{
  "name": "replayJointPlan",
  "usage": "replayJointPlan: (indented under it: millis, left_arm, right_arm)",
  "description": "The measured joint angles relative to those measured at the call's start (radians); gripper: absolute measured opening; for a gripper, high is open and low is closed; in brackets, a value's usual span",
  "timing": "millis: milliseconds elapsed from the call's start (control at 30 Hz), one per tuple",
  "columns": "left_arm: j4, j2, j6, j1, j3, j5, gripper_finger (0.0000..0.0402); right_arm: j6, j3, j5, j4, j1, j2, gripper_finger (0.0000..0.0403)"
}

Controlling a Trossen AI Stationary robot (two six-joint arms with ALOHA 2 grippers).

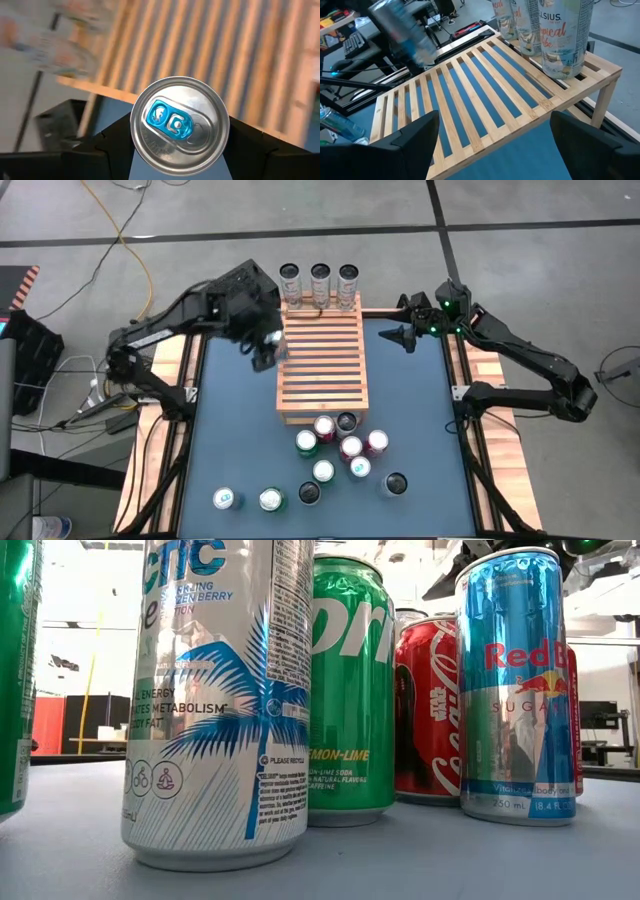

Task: Place canned beverage on shelf
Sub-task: Put the top left blue soda can on the shelf

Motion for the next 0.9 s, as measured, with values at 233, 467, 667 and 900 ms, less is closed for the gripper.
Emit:
replayJointPlan:
  millis: [233, 467, 667, 900]
  left_arm:
    - [0.012, 0.112, -0.036, 0.102, 0.159, -0.059, 0.0228]
    - [0.011, 0.190, -0.087, 0.118, 0.179, -0.086, 0.0228]
    - [0.009, 0.212, -0.169, 0.149, 0.178, -0.145, 0.0228]
    - [0.017, 0.211, -0.280, 0.169, 0.178, -0.126, 0.0228]
  right_arm:
    - [0.014, 0.000, 0.000, 0.000, 0.000, 0.000, 0.0363]
    - [0.016, 0.000, 0.000, -0.001, 0.000, 0.000, 0.0363]
    - [0.018, 0.000, 0.000, 0.000, 0.000, 0.000, 0.0363]
    - [0.018, 0.000, 0.000, 0.000, 0.000, 0.000, 0.0363]
